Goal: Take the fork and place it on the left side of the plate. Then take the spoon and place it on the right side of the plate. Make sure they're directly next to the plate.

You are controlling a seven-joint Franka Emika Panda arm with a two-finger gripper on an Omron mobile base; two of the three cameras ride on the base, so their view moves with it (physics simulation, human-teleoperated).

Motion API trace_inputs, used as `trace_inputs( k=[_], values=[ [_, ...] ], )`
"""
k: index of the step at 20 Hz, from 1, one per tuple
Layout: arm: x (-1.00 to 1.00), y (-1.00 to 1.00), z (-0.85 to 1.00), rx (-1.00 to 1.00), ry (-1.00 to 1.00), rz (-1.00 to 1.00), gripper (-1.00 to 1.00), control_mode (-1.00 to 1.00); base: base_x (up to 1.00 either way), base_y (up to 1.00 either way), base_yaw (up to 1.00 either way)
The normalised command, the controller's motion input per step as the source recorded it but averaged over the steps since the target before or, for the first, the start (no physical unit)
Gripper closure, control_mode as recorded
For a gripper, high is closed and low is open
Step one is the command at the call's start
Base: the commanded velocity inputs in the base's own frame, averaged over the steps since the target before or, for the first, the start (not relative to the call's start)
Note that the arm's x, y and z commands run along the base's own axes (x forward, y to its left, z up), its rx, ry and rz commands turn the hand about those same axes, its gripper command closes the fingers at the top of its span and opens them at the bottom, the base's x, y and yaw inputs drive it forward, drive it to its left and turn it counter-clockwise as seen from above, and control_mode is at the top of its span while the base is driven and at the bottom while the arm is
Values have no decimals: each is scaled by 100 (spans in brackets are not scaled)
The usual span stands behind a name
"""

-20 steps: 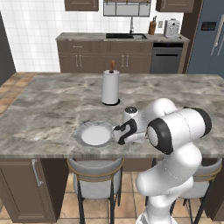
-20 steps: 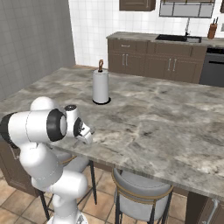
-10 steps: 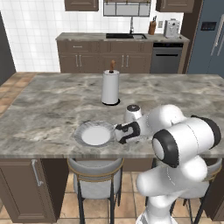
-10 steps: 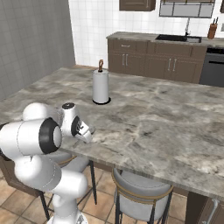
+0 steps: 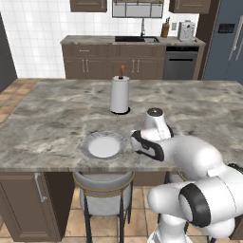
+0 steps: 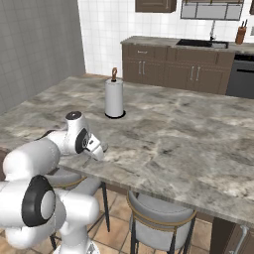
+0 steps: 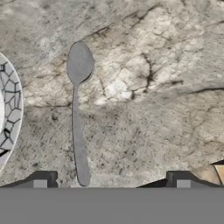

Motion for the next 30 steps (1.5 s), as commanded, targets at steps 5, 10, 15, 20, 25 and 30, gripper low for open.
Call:
trace_inputs(
  k=[5, 10, 15, 20, 25, 30],
  values=[
    [-36, -17, 80, 0, -2, -4, -100, -100, 0, 0, 0],
    [-53, -20, 78, 0, 0, -3, -100, -100, 0, 0, 0],
    [-82, -28, 82, 0, -4, 0, -100, -100, 0, 0, 0],
    [-97, -21, 34, 0, -1, 0, -100, -100, 0, 0, 0],
    [-100, -38, -13, 0, -1, 0, -100, -100, 0, 0, 0],
    [-84, -14, -36, 0, 1, 0, -100, -100, 0, 0, 0]
  ],
)
